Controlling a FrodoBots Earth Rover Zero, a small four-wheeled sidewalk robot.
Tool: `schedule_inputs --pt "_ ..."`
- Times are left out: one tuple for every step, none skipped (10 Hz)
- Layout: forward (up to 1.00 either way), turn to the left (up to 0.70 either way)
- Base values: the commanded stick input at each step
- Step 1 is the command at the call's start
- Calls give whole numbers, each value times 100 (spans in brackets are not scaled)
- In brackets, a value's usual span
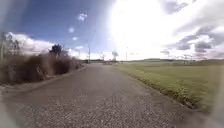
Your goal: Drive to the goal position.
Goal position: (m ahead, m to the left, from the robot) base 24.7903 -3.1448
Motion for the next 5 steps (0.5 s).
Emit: schedule_inputs --pt "100 0" --pt "100 0" --pt "100 0" --pt "100 0" --pt "100 0"
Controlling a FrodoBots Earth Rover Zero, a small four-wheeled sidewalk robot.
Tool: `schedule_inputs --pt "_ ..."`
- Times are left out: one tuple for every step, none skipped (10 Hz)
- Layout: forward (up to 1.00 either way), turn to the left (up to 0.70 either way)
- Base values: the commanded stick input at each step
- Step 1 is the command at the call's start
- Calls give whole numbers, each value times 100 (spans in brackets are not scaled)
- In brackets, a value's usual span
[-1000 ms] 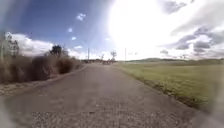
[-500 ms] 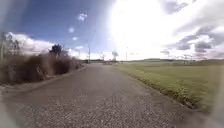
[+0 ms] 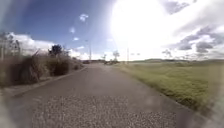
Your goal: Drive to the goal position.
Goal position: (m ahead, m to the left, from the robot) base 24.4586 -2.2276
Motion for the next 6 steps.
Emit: schedule_inputs --pt "100 0" --pt "100 0" --pt "100 0" --pt "100 0" --pt "100 0" --pt "100 0"
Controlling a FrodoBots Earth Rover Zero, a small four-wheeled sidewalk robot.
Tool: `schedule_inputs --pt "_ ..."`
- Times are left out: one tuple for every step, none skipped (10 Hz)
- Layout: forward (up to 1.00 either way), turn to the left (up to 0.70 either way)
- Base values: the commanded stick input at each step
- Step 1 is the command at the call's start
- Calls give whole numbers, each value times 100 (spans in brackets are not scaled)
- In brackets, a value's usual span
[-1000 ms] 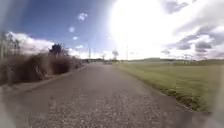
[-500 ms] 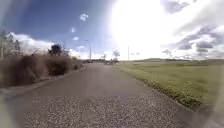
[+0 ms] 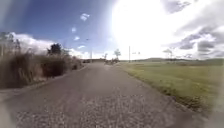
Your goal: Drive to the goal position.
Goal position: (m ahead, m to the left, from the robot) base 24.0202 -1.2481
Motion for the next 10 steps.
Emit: schedule_inputs --pt "100 0" --pt "100 0" --pt "100 0" --pt "100 0" --pt "100 0" --pt "100 0" --pt "100 2" --pt "100 7" --pt "100 12" --pt "100 2"
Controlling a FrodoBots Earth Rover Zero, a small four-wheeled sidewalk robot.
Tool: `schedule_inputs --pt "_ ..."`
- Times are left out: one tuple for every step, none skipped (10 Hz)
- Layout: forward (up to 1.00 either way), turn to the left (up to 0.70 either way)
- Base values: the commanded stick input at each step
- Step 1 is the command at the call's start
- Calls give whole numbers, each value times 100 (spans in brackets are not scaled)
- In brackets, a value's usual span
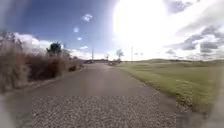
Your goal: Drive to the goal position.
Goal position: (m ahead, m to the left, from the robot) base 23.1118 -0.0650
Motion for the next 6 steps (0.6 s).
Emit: schedule_inputs --pt "100 0" --pt "100 0" --pt "100 0" --pt "100 0" --pt "100 0" --pt "100 0"
